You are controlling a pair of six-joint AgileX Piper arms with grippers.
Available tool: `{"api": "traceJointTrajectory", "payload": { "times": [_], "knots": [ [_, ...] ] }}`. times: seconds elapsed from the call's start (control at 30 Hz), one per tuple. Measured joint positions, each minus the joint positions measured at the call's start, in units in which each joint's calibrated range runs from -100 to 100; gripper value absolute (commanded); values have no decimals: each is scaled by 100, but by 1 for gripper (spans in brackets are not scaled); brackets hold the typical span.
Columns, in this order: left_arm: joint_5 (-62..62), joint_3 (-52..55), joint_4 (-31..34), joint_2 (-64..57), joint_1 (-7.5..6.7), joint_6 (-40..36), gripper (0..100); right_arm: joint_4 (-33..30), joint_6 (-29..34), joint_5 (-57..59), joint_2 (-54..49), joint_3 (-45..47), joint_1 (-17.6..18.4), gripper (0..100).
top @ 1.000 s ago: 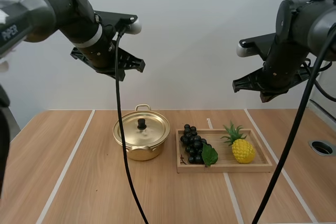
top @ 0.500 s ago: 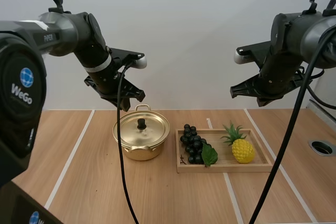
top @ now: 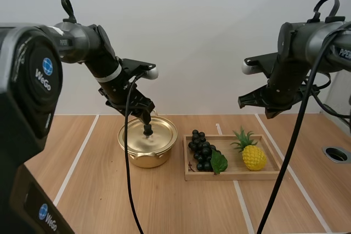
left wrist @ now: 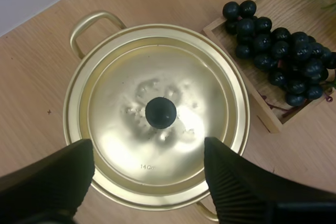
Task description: Open the pot, put the pineapple inside, and close it
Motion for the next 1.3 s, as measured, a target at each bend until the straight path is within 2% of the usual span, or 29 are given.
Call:
{"api": "traceJointTrajectory", "payload": {
  "times": [0.3,0.5,0.6,0.7,1.17,1.3],
  "knots": [
    [-265,0,-247,553,-12,179,97,125,0,-450,12,429,0,0],
    [-630,0,-212,643,-253,233,97,125,0,-489,26,491,0,0],
    [-880,0,24,661,-374,131,97,125,0,-489,26,491,0,0],
    [-1085,0,389,703,-434,-35,97,125,0,-489,26,491,0,0],
    [-1215,0,541,1010,-466,-161,94,148,0,-489,36,491,0,0],
    [-1233,0,541,1082,-466,-161,89,148,0,-489,36,491,0,0]
  ]
}}
